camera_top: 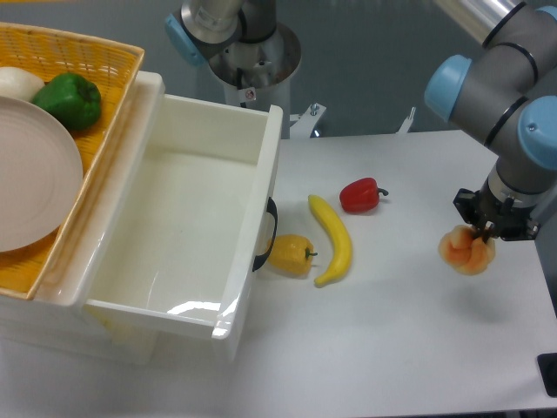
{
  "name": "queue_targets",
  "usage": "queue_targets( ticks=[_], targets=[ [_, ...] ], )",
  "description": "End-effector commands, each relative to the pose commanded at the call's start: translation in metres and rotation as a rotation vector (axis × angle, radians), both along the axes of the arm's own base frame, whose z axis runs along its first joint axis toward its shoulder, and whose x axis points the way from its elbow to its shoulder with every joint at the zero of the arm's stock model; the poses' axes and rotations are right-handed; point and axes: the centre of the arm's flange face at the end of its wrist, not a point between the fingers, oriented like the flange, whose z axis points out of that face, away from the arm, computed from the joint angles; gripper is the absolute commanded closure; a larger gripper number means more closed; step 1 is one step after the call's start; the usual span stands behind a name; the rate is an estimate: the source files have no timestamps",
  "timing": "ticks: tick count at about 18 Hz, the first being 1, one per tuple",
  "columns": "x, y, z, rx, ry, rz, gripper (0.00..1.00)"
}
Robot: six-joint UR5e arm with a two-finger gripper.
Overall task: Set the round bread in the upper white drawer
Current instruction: 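Lift the held round bread roll up with the gripper, then carry the bread roll over the open white drawer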
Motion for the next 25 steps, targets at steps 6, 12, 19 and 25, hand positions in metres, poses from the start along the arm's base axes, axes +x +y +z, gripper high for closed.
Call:
queue_targets(
  ticks=[6, 12, 19, 25],
  targets=[
    [0.006, 0.002, 0.018, 0.018, 0.008, 0.001, 1.0],
    [0.059, 0.007, 0.075, 0.07, -0.022, -0.007, 1.0],
    [0.146, 0.014, 0.14, 0.177, -0.002, 0.073, 1.0],
    [0.203, 0.04, 0.183, 0.277, 0.008, 0.121, 1.0]
  ],
)
